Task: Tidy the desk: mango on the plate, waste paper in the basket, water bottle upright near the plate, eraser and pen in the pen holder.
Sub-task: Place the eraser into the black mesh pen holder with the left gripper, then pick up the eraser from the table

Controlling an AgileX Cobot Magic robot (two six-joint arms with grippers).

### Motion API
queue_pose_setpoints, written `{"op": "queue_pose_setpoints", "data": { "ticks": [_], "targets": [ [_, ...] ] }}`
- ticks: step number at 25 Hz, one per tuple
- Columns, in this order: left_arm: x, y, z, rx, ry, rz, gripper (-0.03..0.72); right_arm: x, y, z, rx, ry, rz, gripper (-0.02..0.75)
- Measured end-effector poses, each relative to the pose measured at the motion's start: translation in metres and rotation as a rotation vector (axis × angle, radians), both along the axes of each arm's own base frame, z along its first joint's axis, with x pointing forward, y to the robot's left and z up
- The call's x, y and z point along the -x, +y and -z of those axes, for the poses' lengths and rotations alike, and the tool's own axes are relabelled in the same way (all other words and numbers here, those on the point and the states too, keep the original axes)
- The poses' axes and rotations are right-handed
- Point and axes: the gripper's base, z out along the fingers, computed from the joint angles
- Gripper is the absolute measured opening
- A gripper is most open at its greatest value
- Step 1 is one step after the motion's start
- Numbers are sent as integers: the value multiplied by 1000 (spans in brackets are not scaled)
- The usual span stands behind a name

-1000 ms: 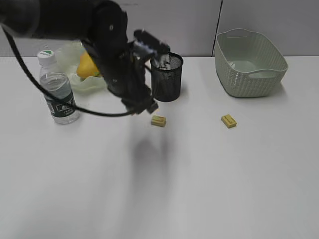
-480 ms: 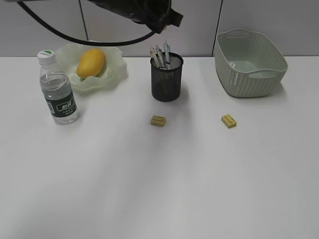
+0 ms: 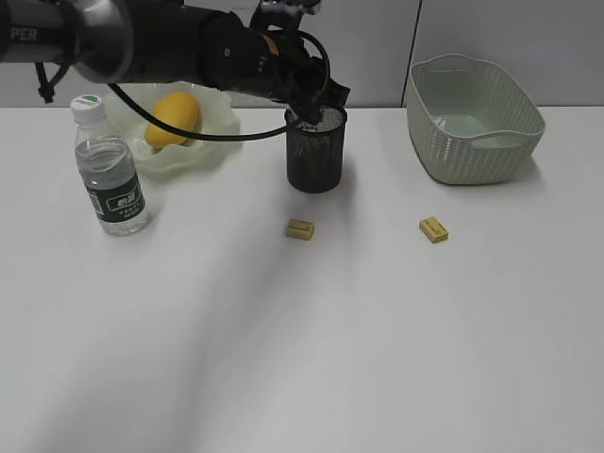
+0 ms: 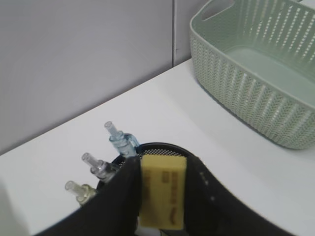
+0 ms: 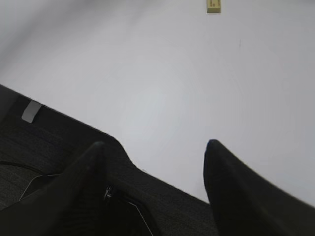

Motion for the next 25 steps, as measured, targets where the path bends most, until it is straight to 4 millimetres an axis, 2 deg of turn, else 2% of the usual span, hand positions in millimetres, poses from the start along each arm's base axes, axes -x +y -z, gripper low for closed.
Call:
{"op": "queue_pose_setpoints", "data": {
  "ticks": [4, 10, 13, 15, 18, 21, 25],
  "targets": [
    [-4, 2, 4, 7, -4, -10, 298, 0, 0, 0, 1, 0, 0, 489],
    [-4, 2, 2, 19, -17, -12, 442, 0, 0, 0, 0, 0, 1, 490],
    [-2, 2, -2, 17, -13, -10, 467, 0, 0, 0, 0, 0, 1, 490],
    [1, 3, -12, 15, -9, -6, 472, 0, 0, 0, 0, 0, 1, 490],
    [13, 9, -40, 3, 13, 2, 475, 0, 0, 0, -1, -1, 1, 490],
    [31, 20, -70, -46, 89, 14, 474, 0, 0, 0, -1, -3, 1, 489],
    [59, 36, -90, -158, 255, 33, 444, 0, 0, 0, 0, -4, 1, 489]
  ]
}}
